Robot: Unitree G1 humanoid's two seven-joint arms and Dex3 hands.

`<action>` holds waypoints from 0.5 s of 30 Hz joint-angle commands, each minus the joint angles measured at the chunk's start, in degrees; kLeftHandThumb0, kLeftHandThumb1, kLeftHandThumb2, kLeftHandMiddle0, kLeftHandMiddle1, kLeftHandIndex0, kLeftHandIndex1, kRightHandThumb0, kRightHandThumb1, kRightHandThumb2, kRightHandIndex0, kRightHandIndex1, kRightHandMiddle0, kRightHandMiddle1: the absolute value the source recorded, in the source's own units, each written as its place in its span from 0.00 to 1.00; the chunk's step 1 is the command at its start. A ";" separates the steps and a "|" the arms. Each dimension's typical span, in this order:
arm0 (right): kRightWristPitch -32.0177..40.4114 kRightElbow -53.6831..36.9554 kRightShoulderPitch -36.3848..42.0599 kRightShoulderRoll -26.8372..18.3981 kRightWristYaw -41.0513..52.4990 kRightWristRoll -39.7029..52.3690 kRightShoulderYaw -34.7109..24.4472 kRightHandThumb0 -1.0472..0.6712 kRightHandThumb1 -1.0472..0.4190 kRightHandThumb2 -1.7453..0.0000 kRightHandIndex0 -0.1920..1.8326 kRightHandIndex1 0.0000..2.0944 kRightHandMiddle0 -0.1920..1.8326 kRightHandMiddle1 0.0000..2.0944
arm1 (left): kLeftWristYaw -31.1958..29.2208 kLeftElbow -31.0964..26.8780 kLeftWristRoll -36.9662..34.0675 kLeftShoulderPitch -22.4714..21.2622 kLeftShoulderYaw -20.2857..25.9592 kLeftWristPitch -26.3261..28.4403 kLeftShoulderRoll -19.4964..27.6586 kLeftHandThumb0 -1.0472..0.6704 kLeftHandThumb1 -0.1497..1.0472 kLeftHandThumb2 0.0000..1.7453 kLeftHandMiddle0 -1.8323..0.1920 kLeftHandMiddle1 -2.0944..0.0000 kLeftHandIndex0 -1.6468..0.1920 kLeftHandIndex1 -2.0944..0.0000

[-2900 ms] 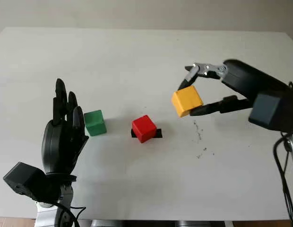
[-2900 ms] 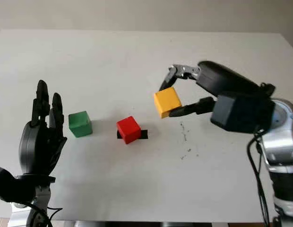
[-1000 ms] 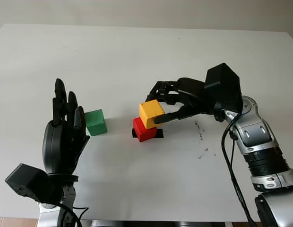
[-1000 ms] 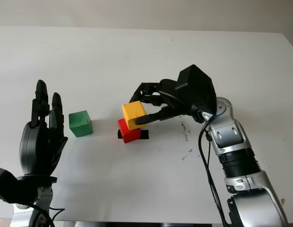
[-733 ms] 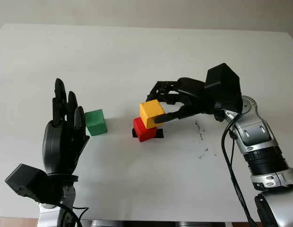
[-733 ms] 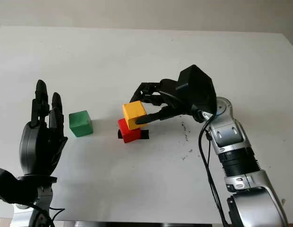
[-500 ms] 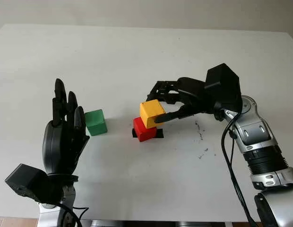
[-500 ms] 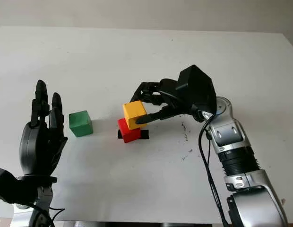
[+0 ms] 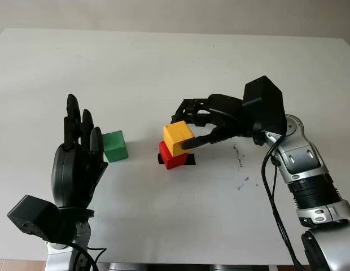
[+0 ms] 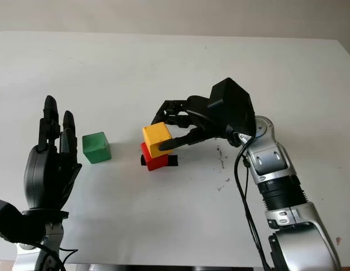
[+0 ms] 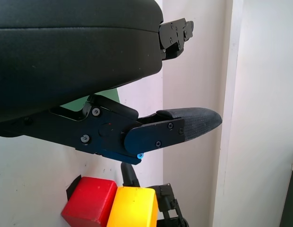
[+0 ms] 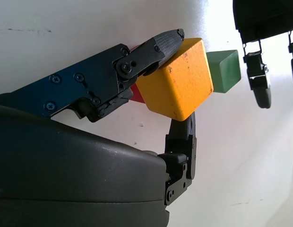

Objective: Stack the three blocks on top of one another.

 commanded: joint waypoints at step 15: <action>-2.01 -1.35 0.67 0.04 -0.66 -0.19 0.45 0.32 0.09 0.97 0.20 0.02 0.26 0.77 | -0.60 0.54 -0.68 0.58 0.03 -1.32 -0.30 0.22 1.00 0.32 0.99 0.97 1.00 0.99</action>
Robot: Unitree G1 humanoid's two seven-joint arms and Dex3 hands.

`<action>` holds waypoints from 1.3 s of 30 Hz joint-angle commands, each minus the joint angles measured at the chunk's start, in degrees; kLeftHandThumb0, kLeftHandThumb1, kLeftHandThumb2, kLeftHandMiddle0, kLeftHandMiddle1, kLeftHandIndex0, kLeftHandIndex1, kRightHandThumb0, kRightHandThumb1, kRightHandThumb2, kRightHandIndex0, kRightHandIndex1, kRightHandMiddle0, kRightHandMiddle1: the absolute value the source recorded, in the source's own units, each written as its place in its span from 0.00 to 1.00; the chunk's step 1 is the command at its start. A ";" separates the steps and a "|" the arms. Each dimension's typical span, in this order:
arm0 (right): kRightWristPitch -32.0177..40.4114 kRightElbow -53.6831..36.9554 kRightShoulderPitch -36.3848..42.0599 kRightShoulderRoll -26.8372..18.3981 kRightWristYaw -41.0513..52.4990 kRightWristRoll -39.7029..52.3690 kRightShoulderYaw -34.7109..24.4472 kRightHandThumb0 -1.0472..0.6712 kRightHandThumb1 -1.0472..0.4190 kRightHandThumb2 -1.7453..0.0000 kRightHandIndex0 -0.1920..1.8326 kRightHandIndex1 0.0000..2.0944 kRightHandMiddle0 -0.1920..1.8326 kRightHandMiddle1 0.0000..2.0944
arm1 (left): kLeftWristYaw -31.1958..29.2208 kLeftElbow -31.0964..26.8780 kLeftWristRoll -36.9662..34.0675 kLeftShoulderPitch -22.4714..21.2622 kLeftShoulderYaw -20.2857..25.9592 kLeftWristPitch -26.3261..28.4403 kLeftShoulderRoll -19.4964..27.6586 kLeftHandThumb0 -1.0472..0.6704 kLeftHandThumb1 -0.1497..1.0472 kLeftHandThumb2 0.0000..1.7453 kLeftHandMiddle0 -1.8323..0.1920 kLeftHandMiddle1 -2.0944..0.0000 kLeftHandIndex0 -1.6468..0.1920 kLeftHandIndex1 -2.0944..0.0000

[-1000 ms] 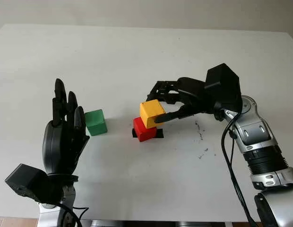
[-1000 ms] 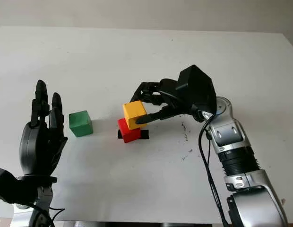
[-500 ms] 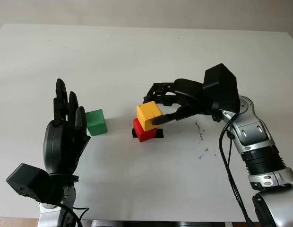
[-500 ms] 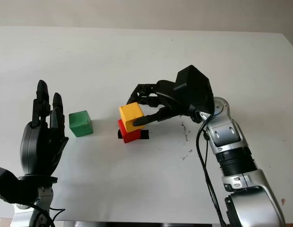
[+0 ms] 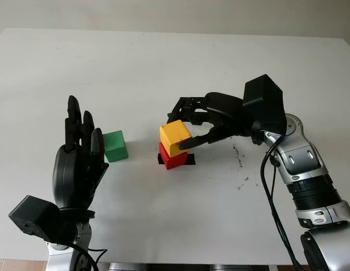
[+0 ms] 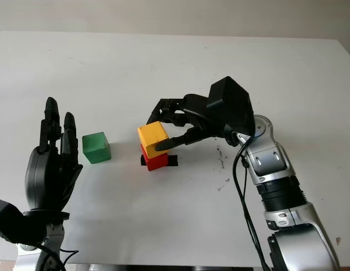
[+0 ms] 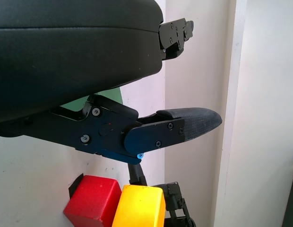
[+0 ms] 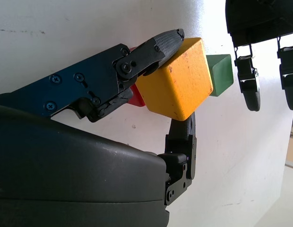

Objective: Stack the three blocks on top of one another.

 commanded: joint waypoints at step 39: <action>-3.45 -9.33 5.69 -2.65 -2.90 2.43 -7.03 0.03 0.01 0.86 0.00 0.00 0.00 0.00 | 0.18 0.69 -0.17 0.44 0.34 -1.26 -0.06 0.21 1.00 0.32 0.98 0.97 0.99 0.98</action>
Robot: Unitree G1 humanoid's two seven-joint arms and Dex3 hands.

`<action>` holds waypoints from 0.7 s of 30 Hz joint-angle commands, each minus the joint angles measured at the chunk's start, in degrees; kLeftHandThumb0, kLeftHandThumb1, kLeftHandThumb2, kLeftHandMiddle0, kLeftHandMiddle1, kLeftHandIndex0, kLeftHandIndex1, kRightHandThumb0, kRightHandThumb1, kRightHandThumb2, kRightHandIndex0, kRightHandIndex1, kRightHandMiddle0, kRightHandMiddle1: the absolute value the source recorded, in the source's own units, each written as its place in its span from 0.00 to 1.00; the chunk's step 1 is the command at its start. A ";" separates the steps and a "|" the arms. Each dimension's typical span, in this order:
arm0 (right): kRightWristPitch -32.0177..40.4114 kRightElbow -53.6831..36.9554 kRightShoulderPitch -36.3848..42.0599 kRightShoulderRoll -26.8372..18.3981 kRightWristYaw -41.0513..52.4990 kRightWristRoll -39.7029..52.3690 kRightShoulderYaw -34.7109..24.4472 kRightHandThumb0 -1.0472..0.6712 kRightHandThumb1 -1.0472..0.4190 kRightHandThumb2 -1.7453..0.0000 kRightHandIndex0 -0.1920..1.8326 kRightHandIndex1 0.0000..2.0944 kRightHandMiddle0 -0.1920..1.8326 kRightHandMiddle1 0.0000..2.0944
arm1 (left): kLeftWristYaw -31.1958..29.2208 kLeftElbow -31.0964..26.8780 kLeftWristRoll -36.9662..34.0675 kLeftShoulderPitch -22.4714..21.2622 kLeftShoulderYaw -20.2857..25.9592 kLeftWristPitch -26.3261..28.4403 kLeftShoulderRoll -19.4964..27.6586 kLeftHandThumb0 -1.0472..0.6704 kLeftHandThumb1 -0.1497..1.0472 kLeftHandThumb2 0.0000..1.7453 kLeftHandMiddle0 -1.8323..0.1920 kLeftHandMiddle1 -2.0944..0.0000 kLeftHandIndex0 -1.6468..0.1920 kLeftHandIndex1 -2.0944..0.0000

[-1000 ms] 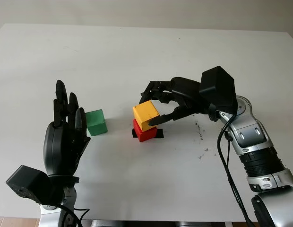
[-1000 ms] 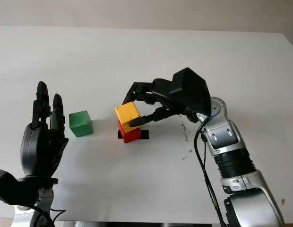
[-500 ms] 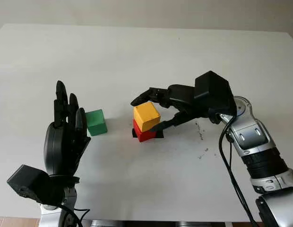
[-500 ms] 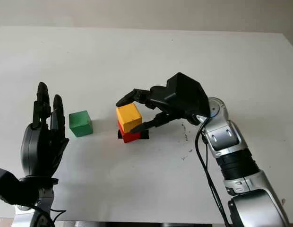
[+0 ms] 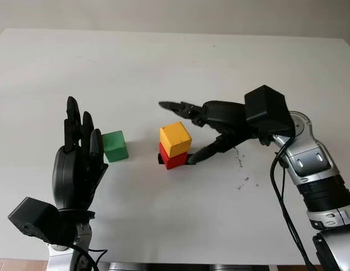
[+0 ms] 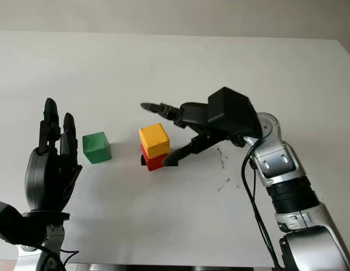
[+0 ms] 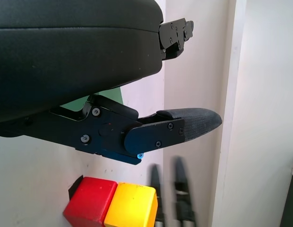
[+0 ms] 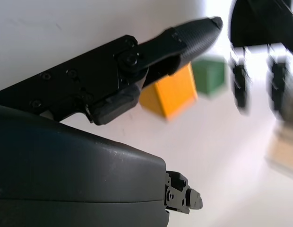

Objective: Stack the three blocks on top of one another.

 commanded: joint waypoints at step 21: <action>2.07 -18.20 27.64 15.66 -28.69 8.92 -10.18 0.17 0.00 0.58 0.00 0.00 0.00 0.00 | -2.90 0.02 -1.46 -0.67 2.05 1.06 3.07 0.24 1.00 0.33 0.99 0.98 1.00 0.99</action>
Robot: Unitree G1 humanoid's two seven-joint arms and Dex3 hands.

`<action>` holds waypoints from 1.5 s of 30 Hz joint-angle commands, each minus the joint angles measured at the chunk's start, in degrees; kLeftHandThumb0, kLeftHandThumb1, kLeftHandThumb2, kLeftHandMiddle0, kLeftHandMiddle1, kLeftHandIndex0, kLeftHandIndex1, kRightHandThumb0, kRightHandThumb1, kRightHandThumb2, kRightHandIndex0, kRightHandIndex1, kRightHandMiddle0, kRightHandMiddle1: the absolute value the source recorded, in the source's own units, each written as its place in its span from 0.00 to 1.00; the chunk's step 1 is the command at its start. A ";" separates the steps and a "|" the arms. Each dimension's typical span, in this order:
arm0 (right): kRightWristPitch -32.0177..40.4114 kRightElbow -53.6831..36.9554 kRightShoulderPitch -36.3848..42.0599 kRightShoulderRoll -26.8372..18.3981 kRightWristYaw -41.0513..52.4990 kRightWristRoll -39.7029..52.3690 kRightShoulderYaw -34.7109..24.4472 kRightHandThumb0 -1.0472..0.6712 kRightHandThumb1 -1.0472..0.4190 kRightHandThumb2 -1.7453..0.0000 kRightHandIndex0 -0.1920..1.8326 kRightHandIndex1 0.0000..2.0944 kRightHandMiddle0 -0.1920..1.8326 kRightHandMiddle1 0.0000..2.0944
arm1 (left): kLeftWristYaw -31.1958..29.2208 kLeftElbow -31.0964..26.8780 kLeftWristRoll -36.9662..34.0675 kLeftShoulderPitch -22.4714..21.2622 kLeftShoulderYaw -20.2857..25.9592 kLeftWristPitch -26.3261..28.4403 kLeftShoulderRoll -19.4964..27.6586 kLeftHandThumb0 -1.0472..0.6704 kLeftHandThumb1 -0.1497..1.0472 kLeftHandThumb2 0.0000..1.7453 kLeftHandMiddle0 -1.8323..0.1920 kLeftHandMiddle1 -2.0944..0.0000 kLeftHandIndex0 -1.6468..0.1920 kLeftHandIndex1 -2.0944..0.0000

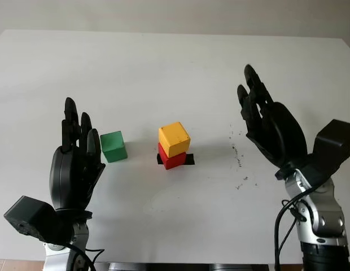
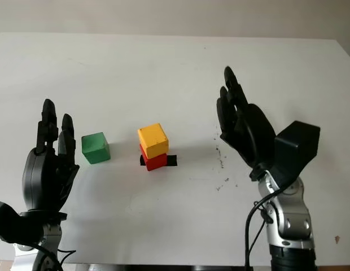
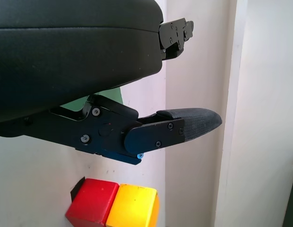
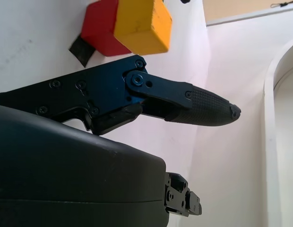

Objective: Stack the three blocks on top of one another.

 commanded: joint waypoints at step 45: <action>-2.20 -4.85 4.41 6.20 -6.32 1.45 1.41 0.18 0.00 0.58 0.00 0.00 0.00 0.00 | 0.19 6.07 50.37 -12.75 -9.97 10.69 29.42 0.12 0.86 0.03 0.93 0.97 0.71 0.94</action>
